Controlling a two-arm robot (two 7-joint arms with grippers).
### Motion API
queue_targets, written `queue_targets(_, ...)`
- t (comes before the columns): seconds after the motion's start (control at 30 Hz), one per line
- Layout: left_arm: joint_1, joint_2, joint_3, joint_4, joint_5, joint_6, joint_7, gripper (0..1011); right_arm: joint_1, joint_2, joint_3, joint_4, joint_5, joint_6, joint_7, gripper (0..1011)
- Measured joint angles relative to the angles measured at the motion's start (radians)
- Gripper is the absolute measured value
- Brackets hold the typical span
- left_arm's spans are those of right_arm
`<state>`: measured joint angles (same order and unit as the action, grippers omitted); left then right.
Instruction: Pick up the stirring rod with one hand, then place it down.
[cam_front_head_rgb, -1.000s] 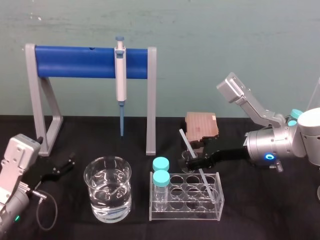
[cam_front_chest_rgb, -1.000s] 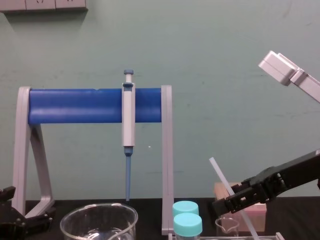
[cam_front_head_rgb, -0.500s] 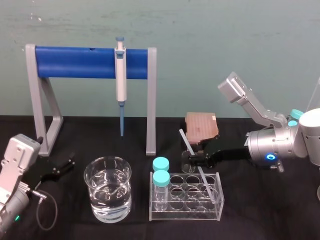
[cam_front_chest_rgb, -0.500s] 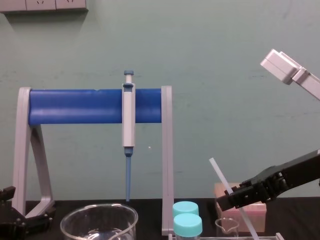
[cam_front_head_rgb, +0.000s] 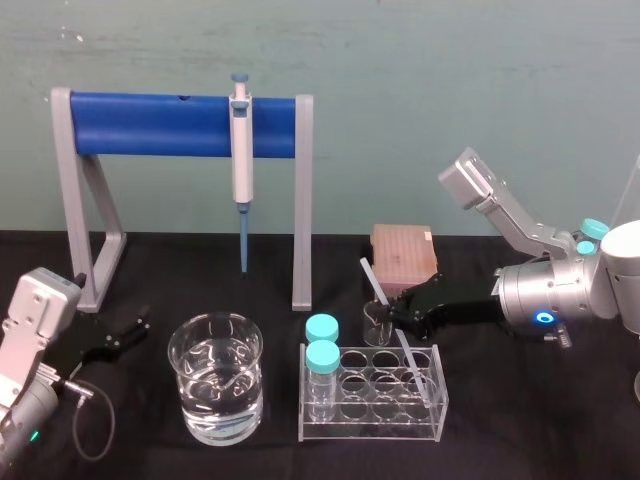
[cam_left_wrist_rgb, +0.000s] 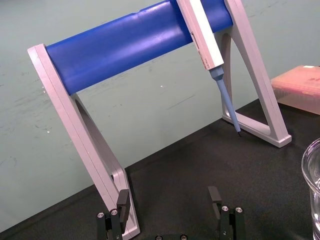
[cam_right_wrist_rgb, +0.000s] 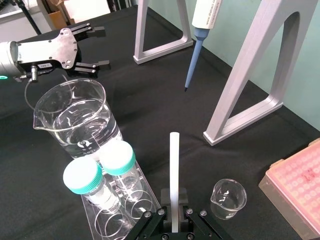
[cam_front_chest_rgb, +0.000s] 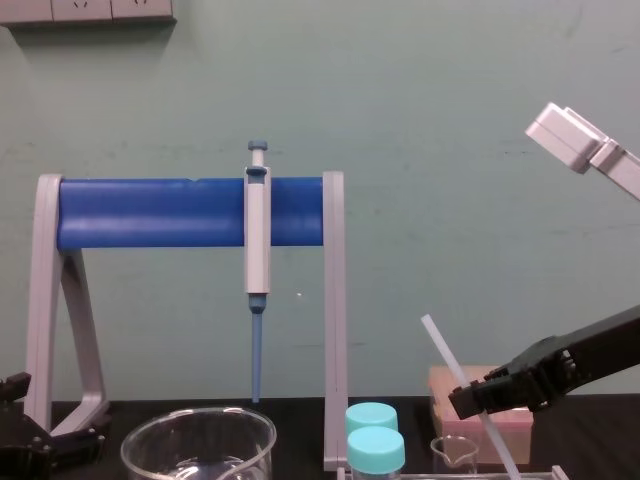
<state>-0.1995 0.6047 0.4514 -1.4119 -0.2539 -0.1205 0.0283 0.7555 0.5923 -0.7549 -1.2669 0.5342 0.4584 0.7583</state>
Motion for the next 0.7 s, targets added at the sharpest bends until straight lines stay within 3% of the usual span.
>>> queue_targets(0.37, 0.000, 0.000, 0.000, 0.000, 0.000, 0.000, 0.000, 1005, -0.022, 0.016, 0.018, -0.019, 0.021, -0.002, -0.010, 71)
queue_targets(0.7, 0.000, 0.000, 0.000, 0.000, 0.000, 0.000, 0.000, 1005, -0.071, 0.044, 0.071, -0.055, 0.094, -0.008, -0.031, 71)
